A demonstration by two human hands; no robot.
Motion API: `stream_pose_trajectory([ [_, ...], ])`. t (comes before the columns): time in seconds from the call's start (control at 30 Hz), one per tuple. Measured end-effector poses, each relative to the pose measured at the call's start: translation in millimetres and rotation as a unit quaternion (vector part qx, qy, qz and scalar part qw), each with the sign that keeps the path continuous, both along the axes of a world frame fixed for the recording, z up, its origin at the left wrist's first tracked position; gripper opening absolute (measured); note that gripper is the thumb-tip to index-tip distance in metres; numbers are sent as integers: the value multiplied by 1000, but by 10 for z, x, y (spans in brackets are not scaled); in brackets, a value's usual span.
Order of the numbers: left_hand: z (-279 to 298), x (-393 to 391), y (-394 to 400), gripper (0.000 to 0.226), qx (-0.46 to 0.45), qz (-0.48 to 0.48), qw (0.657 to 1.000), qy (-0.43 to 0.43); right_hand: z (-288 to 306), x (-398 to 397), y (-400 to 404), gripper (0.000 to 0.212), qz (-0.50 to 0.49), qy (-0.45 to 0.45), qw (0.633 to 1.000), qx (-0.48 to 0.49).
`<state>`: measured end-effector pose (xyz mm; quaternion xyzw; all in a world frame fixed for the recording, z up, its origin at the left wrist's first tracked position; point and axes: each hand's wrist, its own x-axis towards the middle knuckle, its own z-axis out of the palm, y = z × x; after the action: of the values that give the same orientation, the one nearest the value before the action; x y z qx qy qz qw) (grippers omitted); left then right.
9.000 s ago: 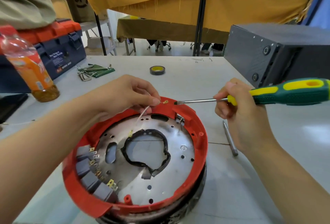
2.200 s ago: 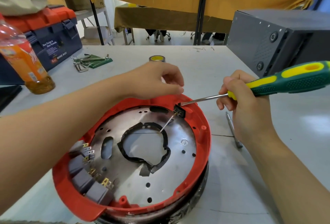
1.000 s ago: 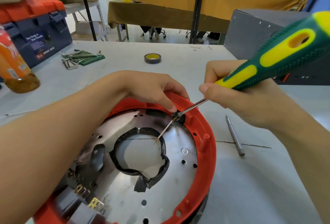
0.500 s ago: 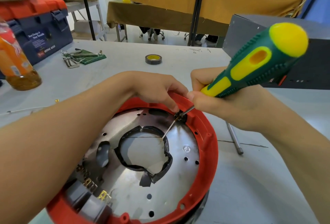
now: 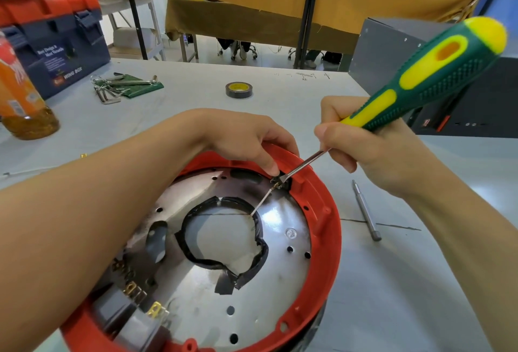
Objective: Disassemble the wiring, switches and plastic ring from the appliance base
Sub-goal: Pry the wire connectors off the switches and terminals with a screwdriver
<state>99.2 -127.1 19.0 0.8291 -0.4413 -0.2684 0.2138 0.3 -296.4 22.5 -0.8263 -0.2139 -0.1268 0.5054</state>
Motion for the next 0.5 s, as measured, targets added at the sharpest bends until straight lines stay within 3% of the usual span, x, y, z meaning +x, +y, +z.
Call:
stream_pose_trajectory([
  [0.3, -5, 28, 13, 31, 1, 2, 1000, 3, -152, 119, -141, 32, 0, 40, 994, 103],
  [0.5, -21, 41, 19, 30, -3, 3, 1000, 11, -97, -11, -116, 26, 1, 28, 997, 74],
])
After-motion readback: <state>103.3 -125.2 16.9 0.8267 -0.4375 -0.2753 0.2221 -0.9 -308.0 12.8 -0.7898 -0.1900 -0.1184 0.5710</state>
